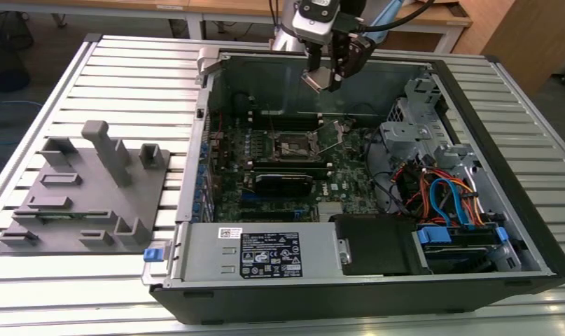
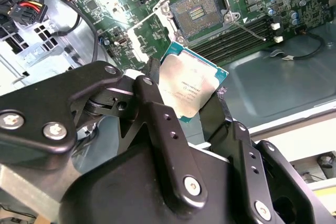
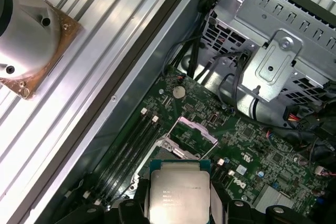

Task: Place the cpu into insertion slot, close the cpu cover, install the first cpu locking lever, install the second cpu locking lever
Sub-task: 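Place the cpu into insertion slot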

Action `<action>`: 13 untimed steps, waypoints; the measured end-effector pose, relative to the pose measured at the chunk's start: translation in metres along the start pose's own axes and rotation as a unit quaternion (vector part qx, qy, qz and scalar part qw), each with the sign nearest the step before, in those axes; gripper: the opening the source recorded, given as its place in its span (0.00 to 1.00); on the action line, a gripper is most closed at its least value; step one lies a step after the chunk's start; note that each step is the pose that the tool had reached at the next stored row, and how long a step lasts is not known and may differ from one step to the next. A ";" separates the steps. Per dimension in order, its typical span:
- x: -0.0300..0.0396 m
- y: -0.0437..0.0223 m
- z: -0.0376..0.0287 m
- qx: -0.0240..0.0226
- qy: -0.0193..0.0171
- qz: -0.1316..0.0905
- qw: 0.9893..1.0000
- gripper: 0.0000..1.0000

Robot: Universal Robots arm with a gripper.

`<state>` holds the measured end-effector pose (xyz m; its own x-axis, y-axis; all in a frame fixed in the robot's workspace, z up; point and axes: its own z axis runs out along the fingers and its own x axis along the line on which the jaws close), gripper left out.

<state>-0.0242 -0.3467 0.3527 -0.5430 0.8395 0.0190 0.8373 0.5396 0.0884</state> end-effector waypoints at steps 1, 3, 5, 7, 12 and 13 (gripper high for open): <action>0.0000 0.0000 0.0000 0.000 0.000 0.001 1.000 0.54; 0.0000 0.0000 0.0000 0.000 0.000 0.004 1.000 0.54; 0.0000 0.0000 0.0000 0.000 -0.001 0.007 1.000 0.54; 0.0000 0.0000 0.0000 0.000 -0.001 0.009 1.000 0.54; 0.0000 0.0000 0.0000 0.000 -0.001 0.011 1.000 0.54; 0.0000 0.0000 0.0000 0.000 -0.001 0.011 1.000 0.54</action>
<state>-0.0242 -0.3467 0.3527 -0.5245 0.8512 0.0190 0.8489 0.5211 0.0883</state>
